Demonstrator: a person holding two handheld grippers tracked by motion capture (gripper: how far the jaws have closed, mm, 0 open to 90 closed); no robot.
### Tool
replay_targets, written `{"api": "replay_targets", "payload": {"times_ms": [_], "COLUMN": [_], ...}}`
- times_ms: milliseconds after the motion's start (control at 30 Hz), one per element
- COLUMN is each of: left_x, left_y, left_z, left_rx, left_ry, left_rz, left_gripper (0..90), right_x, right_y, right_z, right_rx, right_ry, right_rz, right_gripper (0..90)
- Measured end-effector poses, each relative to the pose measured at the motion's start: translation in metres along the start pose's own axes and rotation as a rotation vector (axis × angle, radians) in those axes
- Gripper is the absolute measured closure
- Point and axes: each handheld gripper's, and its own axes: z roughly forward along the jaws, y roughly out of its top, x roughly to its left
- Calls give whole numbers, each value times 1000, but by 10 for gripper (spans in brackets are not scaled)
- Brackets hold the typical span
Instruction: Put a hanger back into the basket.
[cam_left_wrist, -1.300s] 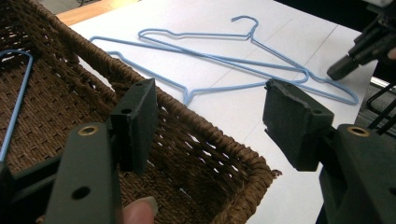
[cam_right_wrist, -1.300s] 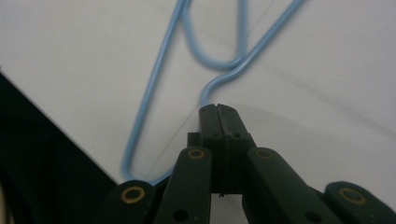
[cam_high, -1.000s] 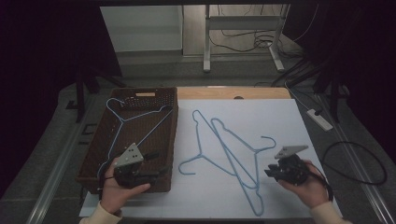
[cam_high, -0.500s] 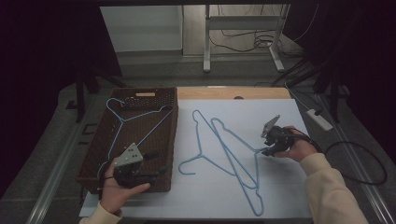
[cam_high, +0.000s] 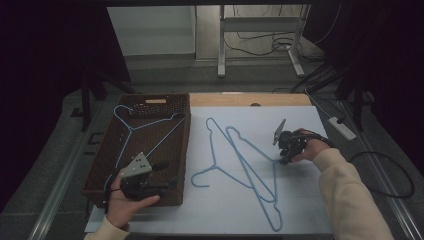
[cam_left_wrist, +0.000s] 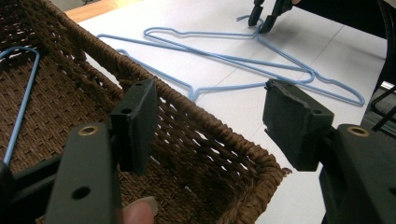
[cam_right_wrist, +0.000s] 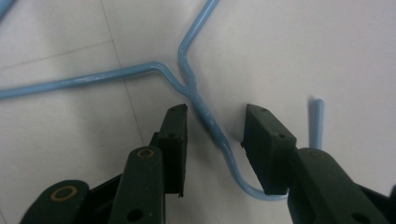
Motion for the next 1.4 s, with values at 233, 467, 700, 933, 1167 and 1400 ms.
{"api": "replay_targets", "payload": {"times_ms": [233, 467, 700, 933, 1167, 1400], "left_x": [-1, -1, -2, -7, -19, -35], "left_y": [0, 0, 1, 4, 12, 24], "left_z": [1, 1, 0, 3, 13, 24], "left_rx": [2, 2, -2, 0, 13, 35], "left_ry": [1, -1, -3, -12, -39, -68], "left_rz": [0, 1, 4, 13, 40, 69], "left_gripper": [366, 367, 367, 367, 367, 366], "right_x": [0, 6, 12, 24, 42, 56], "right_y": [4, 4, 0, 2, 2, 0], "right_z": [0, -1, -16, -33, -46, -57], "right_rx": [28, 32, -7, -19, -54, -69], "right_ry": [28, 12, 27, 28, 76, 68], "right_rz": [-107, -212, -142, -31, 169, 263], "right_gripper": [767, 849, 863, 862, 861, 859]}}
